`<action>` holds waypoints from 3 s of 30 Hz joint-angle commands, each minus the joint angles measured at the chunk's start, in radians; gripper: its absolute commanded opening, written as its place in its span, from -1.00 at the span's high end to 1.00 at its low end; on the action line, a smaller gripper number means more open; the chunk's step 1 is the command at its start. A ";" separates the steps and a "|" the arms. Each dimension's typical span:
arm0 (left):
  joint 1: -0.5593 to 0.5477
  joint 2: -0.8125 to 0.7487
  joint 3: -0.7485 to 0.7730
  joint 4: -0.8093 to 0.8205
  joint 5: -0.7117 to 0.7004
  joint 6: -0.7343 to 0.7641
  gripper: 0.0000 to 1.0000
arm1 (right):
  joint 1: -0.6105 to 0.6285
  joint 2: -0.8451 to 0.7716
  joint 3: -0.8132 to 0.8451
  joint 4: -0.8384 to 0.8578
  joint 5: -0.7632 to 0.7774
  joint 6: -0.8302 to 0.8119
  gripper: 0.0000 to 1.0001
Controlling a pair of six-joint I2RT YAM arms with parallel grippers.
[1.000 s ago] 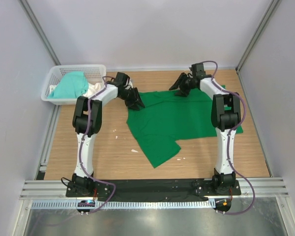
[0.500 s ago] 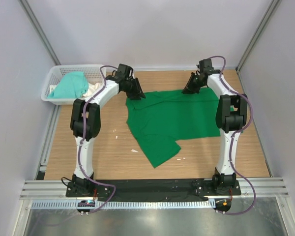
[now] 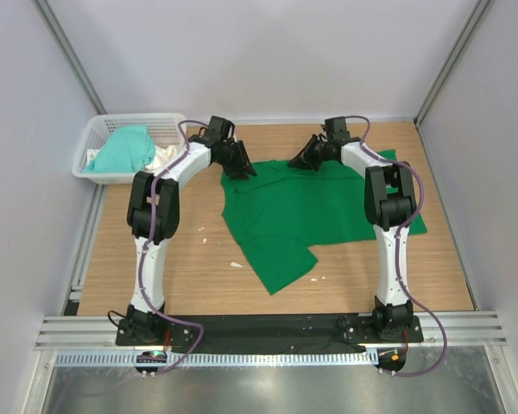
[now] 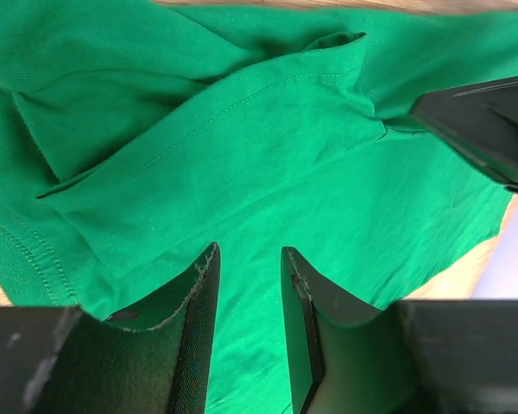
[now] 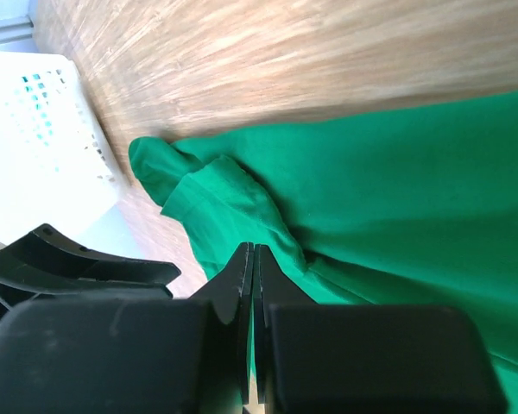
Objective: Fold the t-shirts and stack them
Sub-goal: Fold the tshirt
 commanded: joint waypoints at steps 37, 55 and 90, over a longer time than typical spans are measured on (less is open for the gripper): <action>0.003 0.038 0.018 -0.002 0.015 -0.025 0.23 | -0.005 -0.098 -0.153 -0.013 -0.018 -0.124 0.57; 0.027 0.116 0.035 -0.093 -0.097 -0.057 0.16 | -0.044 -0.061 0.094 -0.405 0.548 -0.537 -0.11; -0.055 -0.610 -0.510 -0.092 -0.094 0.031 -0.04 | -0.307 -0.520 -0.190 -0.492 0.384 -0.244 -0.55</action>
